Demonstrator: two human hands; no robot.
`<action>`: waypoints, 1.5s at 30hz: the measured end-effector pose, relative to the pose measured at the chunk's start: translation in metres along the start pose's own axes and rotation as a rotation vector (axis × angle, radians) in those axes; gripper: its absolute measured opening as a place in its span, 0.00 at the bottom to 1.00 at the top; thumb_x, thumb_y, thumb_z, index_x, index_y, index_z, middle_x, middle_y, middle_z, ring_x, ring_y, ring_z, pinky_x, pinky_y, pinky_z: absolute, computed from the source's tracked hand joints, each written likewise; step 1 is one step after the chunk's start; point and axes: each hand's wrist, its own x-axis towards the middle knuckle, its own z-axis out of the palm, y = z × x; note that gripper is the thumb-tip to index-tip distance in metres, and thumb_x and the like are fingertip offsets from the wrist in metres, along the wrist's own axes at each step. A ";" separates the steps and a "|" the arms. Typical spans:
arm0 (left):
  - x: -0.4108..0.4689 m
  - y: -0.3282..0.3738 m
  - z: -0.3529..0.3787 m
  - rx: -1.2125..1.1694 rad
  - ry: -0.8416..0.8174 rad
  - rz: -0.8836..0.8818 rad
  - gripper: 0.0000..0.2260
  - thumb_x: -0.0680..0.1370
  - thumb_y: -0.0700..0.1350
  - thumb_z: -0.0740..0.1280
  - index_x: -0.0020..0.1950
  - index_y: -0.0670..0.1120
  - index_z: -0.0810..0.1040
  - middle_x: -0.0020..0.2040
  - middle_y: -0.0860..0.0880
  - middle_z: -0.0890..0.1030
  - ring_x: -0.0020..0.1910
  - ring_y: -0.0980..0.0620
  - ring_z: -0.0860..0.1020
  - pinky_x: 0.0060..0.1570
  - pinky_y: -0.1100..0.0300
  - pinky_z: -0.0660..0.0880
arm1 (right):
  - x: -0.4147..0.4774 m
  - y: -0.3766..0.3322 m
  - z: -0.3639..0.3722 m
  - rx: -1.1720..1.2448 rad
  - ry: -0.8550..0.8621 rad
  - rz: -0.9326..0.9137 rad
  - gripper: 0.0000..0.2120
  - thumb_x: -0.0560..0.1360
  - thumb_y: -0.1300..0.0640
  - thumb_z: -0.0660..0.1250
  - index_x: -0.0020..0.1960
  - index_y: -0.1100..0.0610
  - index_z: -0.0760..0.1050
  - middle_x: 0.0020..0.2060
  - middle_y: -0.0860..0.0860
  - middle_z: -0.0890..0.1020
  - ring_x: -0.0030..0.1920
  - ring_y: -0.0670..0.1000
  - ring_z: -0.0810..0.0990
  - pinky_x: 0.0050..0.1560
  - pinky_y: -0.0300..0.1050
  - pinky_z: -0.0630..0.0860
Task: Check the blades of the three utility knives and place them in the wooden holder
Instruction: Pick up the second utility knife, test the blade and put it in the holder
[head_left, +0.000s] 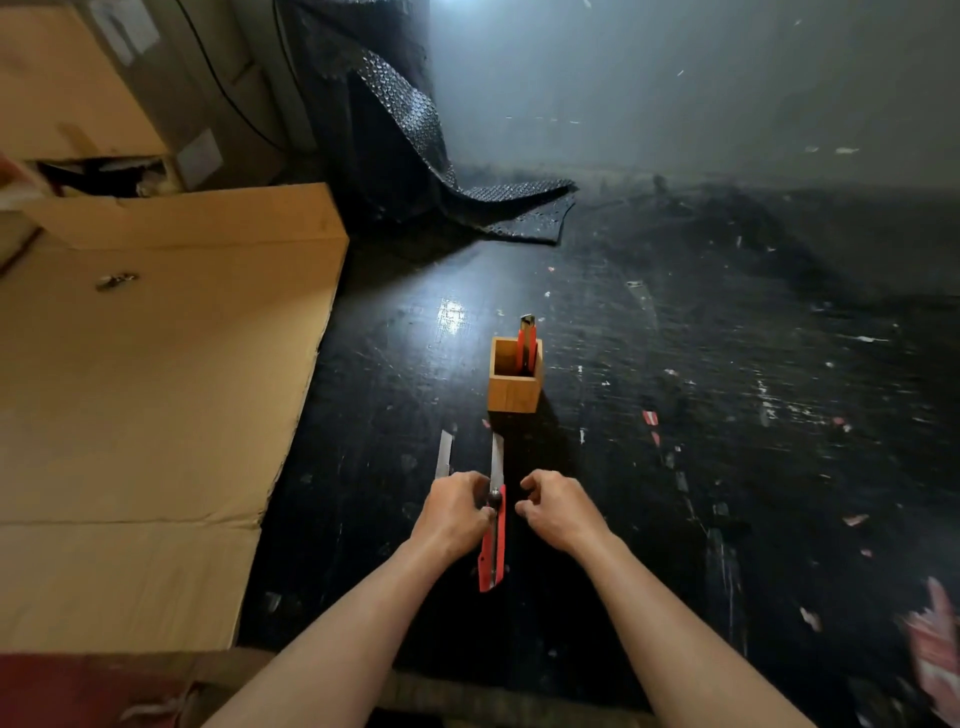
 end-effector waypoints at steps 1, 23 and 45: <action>-0.003 -0.003 0.005 -0.014 -0.014 -0.004 0.17 0.77 0.41 0.74 0.66 0.47 0.81 0.59 0.49 0.84 0.57 0.53 0.83 0.57 0.56 0.82 | -0.003 0.003 0.005 0.006 -0.024 0.010 0.21 0.75 0.52 0.71 0.67 0.51 0.75 0.58 0.51 0.83 0.55 0.50 0.82 0.56 0.51 0.81; -0.023 -0.005 0.020 -0.585 0.031 -0.096 0.16 0.77 0.33 0.72 0.60 0.49 0.83 0.52 0.52 0.86 0.52 0.56 0.85 0.48 0.62 0.83 | -0.045 0.007 0.015 0.594 0.040 -0.039 0.13 0.75 0.64 0.71 0.55 0.49 0.80 0.46 0.48 0.85 0.44 0.45 0.86 0.45 0.45 0.85; -0.020 0.132 -0.156 -0.903 0.048 0.338 0.19 0.77 0.28 0.69 0.64 0.44 0.82 0.52 0.43 0.89 0.49 0.45 0.88 0.44 0.48 0.85 | -0.060 -0.123 -0.157 0.546 0.413 -0.598 0.18 0.77 0.57 0.71 0.66 0.54 0.74 0.50 0.51 0.85 0.45 0.47 0.86 0.44 0.41 0.84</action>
